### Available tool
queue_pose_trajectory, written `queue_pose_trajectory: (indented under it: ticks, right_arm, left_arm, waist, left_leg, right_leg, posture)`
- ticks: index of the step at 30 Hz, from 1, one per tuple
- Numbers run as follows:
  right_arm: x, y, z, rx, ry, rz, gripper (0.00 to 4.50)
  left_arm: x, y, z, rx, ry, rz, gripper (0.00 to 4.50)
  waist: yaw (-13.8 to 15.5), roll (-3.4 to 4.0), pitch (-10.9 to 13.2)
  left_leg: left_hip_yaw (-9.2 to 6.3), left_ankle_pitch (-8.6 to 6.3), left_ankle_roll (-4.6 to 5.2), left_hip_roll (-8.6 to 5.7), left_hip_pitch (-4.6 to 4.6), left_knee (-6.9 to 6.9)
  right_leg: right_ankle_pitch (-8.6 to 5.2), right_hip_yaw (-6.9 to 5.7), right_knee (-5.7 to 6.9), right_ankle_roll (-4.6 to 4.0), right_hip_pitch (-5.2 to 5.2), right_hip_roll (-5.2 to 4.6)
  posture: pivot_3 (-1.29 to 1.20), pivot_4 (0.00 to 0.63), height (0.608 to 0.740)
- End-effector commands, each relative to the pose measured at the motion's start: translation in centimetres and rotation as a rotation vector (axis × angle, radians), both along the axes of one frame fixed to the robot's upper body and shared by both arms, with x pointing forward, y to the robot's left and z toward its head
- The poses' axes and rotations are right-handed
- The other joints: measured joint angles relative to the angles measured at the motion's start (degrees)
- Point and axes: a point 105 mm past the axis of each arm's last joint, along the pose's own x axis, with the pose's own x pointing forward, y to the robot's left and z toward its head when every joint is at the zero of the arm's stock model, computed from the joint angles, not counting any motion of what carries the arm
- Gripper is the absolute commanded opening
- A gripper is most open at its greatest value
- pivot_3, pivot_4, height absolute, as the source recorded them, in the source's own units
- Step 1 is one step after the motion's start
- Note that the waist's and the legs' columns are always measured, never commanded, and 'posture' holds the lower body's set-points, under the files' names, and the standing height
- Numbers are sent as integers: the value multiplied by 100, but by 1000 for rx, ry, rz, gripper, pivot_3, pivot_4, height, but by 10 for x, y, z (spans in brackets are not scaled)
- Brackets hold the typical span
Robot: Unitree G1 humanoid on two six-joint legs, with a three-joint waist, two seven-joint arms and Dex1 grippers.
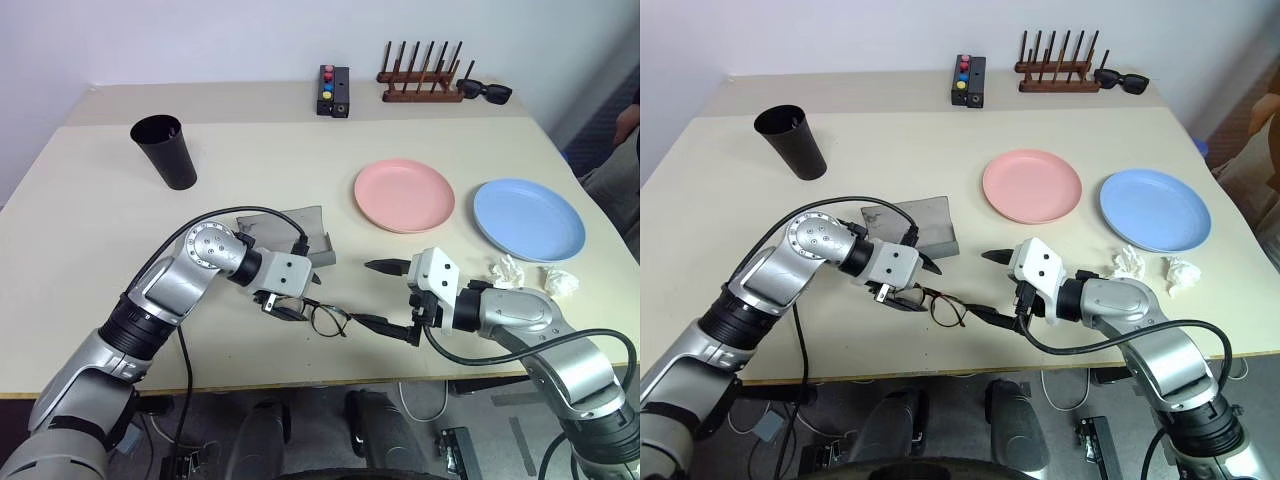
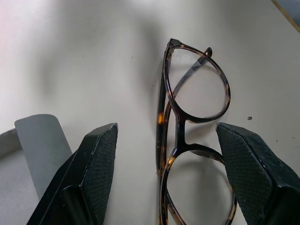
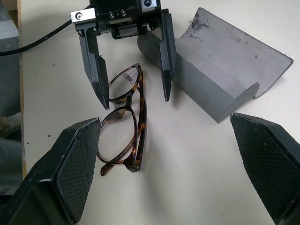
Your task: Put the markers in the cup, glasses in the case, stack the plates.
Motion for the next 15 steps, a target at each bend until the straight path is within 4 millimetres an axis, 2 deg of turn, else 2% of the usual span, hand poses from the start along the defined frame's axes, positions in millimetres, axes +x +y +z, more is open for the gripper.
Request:
queue_pose_trajectory:
  ticks: [1,5,15]
  right_arm:
    - [-4,5,11,6,-44,30,4500]
    - [-4,6,12,8,-46,31,4500]
    - [-4,5,12,9,-47,31,4500]
  left_arm:
    - [1,-6,8,-11,-42,-20,2015]
    - [-2,-6,7,0,-35,-34,40]
    - [-2,0,5,27,-39,-38,40]
  waist:
    - [1,0,0]
    - [-4,0,0]
    - [-6,0,0]
  left_leg:
    - [0,0,0,0,0,0]
    - [0,0,0,0,0,0]
    - [0,0,0,0,1,0]
  right_leg:
    - [1,0,0,2,0,0]
    - [4,0,1,7,0,0]
    - [4,0,1,7,0,0]
  posture:
    - [0,150,735]
    - [0,150,735]
    - [0,150,735]
